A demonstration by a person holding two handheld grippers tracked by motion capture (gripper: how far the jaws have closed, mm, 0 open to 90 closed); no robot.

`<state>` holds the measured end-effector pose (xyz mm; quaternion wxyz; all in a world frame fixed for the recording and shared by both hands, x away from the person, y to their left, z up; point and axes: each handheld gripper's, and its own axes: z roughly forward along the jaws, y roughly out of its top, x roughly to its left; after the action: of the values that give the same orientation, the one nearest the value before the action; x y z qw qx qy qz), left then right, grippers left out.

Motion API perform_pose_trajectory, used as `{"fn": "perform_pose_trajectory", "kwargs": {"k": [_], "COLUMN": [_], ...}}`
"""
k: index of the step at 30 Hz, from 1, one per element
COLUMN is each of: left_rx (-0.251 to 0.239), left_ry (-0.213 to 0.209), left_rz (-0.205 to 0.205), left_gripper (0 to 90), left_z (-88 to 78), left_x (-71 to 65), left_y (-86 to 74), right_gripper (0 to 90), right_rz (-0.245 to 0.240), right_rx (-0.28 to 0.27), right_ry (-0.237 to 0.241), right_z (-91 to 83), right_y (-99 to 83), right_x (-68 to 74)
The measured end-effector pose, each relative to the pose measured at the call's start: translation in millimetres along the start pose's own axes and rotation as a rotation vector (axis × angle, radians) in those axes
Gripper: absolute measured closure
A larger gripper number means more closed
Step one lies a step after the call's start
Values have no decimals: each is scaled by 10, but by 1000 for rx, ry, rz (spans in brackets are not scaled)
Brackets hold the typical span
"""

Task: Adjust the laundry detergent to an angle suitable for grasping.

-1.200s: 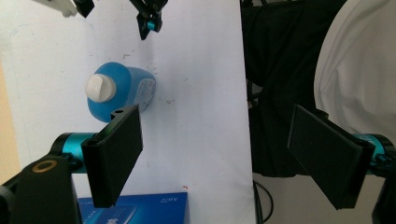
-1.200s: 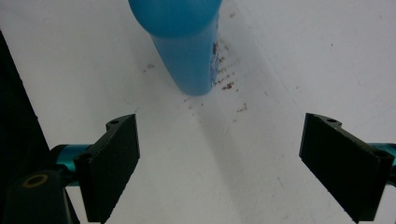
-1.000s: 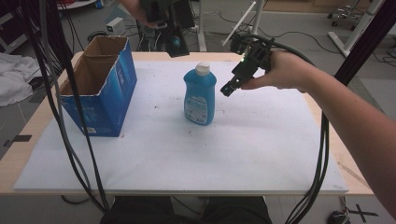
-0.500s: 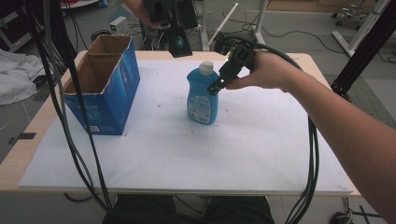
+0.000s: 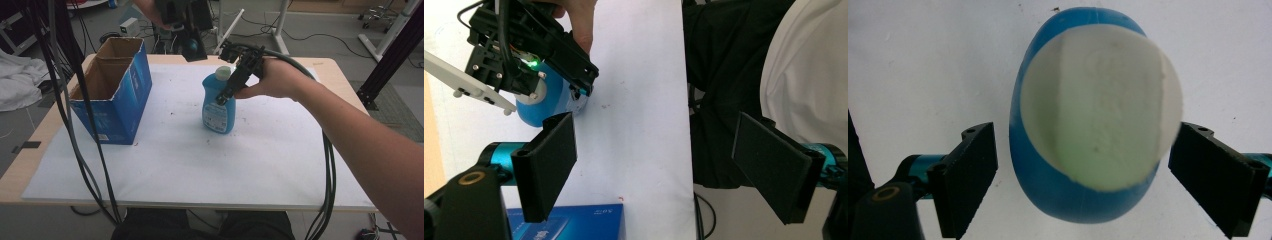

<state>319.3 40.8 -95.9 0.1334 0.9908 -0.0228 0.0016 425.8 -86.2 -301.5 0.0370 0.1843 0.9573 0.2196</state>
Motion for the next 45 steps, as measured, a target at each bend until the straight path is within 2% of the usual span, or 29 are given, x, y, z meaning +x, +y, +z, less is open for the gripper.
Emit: {"fn": "perform_pose_trajectory", "kwargs": {"k": [23, 25, 26, 45], "left_rx": [4, 3, 4, 3], "left_ry": [-2, -2, -2, -1], "left_rz": [1, 0, 1, -2], "left_gripper": [181, 181, 181, 181], "left_z": [5, 7, 8, 11], "left_x": [5, 4, 5, 3], "left_y": [3, 5, 6, -11], "right_gripper": [117, 121, 159, 169], "right_rz": [2, -3, -3, 0], "right_rx": [41, 41, 43, 46], "right_ry": [-9, -9, -9, -19], "right_z": [66, 68, 66, 47], "right_y": [55, 57, 59, 105], "right_x": [-10, -17, -19, -18]}}
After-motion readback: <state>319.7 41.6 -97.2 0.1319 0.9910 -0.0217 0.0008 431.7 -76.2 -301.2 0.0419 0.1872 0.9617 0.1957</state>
